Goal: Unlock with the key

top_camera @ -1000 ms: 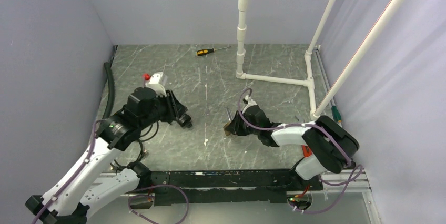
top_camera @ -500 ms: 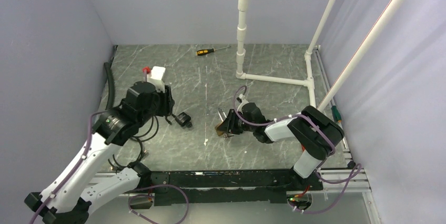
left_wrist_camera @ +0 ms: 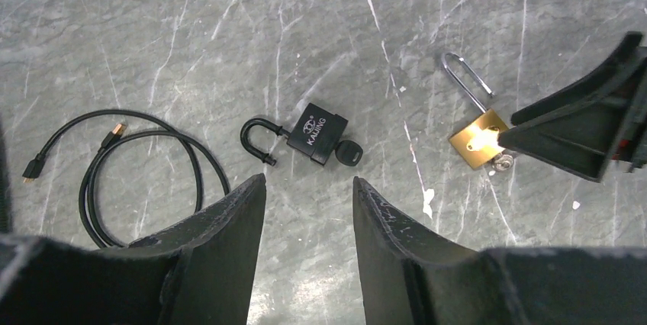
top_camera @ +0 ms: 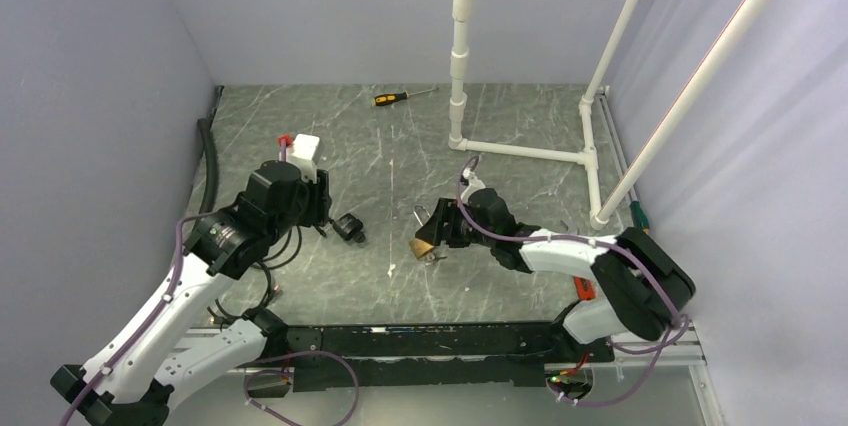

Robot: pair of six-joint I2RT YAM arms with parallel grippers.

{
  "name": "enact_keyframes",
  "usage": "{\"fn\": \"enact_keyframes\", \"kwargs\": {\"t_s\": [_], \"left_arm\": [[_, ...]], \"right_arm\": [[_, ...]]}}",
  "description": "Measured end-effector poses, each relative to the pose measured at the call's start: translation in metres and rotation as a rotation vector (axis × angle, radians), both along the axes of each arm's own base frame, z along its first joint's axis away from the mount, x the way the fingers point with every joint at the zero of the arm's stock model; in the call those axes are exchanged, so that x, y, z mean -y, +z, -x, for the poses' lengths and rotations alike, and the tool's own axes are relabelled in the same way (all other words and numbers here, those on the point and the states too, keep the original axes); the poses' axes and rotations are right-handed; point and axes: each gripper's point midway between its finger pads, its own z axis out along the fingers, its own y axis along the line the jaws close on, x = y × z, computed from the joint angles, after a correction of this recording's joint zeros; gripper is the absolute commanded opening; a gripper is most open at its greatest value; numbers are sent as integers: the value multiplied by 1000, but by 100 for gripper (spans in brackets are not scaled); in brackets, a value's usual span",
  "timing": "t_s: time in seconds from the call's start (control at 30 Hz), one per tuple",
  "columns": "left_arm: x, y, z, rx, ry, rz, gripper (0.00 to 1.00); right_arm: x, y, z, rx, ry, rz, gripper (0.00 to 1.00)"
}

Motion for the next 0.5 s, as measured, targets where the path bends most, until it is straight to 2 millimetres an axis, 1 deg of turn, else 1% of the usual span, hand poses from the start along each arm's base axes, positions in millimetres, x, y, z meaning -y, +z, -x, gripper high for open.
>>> {"fn": "enact_keyframes", "kwargs": {"t_s": [0.07, 0.1, 0.17, 0.23, 0.37, 0.5], "left_arm": [[-2, -3, -1, -7, 7, -4, 50], [-3, -5, -1, -12, 12, -7, 50], [-4, -8, -3, -21, 20, -12, 50], [-5, -10, -4, -30, 24, -16, 50], [-7, -13, -7, -45, 33, -15, 50], [-8, -13, -8, -46, 36, -5, 51]], "right_arm": [[6, 6, -2, 30, -16, 21, 63], [9, 9, -3, 45, -23, 31, 60], [15, 15, -5, 76, -37, 50, 50], [19, 20, -7, 105, -45, 67, 44], [21, 22, -8, 136, -35, 84, 42], [16, 11, -3, 127, -3, 114, 42]]}}
